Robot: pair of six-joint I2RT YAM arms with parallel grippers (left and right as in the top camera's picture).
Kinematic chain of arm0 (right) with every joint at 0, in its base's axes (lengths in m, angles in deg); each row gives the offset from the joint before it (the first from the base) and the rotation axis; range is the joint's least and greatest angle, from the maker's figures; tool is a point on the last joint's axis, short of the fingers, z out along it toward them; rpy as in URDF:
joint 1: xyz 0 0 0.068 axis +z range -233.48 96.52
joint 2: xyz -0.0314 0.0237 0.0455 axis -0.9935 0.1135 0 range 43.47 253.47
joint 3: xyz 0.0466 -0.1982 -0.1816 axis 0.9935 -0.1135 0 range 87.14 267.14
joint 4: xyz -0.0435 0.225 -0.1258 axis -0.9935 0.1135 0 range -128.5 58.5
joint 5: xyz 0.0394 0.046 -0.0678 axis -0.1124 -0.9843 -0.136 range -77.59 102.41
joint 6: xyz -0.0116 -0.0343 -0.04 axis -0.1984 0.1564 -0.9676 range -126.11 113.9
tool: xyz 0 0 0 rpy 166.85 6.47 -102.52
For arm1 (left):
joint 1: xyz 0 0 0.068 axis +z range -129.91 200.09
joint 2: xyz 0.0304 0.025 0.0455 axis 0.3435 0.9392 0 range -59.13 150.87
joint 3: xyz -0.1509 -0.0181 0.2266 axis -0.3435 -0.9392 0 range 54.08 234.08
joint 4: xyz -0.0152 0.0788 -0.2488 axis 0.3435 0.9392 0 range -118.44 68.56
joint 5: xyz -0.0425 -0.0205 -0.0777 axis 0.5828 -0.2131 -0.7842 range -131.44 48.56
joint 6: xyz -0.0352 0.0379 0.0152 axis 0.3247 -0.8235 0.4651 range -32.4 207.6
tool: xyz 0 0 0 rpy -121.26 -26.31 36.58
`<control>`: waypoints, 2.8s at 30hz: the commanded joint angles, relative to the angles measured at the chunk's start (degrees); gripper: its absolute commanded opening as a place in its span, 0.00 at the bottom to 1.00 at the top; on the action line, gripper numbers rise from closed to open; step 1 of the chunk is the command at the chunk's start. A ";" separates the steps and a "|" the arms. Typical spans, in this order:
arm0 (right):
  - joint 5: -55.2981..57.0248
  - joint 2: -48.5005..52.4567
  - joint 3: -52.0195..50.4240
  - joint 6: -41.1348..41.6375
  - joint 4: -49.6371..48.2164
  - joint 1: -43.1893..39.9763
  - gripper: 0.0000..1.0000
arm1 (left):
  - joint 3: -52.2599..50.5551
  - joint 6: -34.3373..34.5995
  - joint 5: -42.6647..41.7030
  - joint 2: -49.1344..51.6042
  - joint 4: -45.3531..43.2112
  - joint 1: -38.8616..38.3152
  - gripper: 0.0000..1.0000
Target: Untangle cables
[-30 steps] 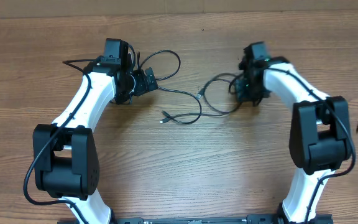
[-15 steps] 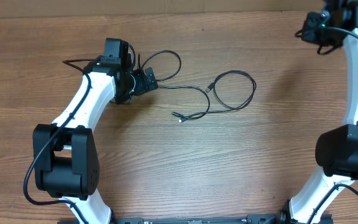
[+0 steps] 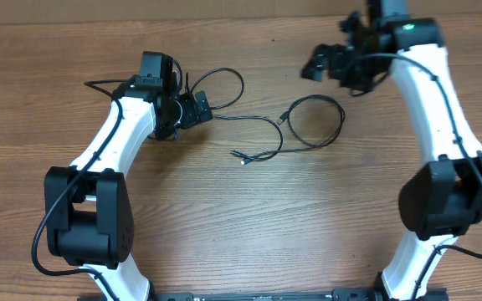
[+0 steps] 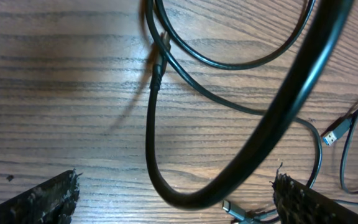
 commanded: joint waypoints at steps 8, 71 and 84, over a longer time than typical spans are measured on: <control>32.11 0.76 -15.19 30.05 -17.81 14.43 0.76 | 1.29 -1.22 0.74 -1.55 0.00 -0.44 1.00; 25.00 -13.86 5.55 -14.16 -28.63 -25.29 0.04 | 1.29 -1.22 0.74 -1.55 0.00 -0.44 0.99; 27.85 2.03 5.55 -19.56 -48.15 -34.01 0.04 | 1.29 -1.22 0.74 -1.55 0.02 -0.44 1.00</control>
